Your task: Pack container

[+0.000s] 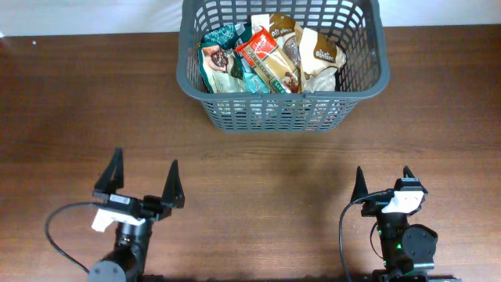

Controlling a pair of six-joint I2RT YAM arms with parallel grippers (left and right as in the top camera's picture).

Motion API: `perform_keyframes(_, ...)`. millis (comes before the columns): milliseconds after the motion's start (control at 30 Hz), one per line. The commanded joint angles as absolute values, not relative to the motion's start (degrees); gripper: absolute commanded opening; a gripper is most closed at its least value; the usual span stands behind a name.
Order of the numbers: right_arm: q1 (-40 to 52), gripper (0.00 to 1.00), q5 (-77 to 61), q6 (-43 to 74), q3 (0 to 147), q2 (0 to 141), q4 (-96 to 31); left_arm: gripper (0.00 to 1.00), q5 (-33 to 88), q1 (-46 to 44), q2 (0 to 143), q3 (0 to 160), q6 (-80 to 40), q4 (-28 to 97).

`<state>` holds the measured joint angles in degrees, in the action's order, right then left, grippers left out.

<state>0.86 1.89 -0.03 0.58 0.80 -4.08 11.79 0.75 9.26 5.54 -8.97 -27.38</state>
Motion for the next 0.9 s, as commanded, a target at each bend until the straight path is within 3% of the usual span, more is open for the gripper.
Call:
perform_keyframes(0,1.28,0.99,1.69,0.01,0.32,0.19,-4.60,0.99,10.61,0.54,7.29,0.47,-13.52,-30.24)
perform_keyframes(233,1.28,0.99,1.69,0.01,0.32,0.19,-4.58,0.99,9.98,0.51,7.29,0.58,-13.47,-25.02)
perform_keyframes(600,1.28,0.99,1.69,0.01,0.32,0.19,-4.58,0.99,5.04,0.54,7.31,0.58,-13.43,-0.58)
perform_keyframes(867,1.28,0.99,1.69,0.01,0.32,0.19,-4.58,0.99,4.73,0.54,7.84,0.58,-13.45,4.34)
